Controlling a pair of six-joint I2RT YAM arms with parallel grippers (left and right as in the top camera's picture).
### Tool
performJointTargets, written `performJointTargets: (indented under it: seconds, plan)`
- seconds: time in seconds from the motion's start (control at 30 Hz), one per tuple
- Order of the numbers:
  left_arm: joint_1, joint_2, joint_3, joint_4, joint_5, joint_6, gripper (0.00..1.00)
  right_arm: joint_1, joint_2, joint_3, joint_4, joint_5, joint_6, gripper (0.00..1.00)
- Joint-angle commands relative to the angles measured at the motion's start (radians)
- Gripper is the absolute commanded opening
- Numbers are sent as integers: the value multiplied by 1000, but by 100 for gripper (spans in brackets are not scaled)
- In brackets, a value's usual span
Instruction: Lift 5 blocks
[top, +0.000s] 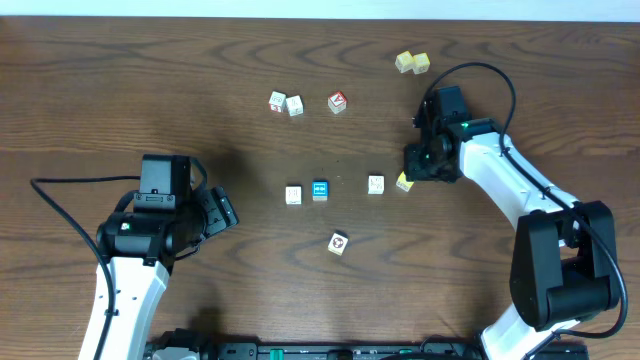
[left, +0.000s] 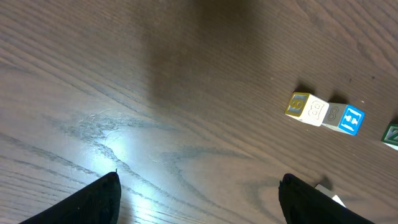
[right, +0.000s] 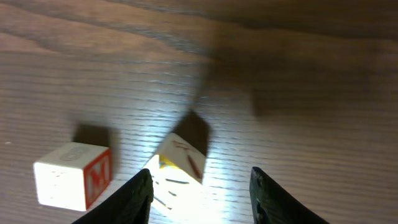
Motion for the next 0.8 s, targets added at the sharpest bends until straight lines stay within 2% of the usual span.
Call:
performJointTargets:
  seconds: [0.0,0.2,0.43,0.77]
  plan:
    - [5,3,15,-1,-5,-9,81,23,8,17,21,-53,-11,48]
    - [5,3,15,-8,-5,-9,81,40,9,17,29,-52,-52,48]
    - [5,3,15,-14,-5,-9,81,40,9,-22,29,-45,-187,48]
    - [5,3,15,-18,-5,-9,81,40,9,-39,36,-44,-259,48]
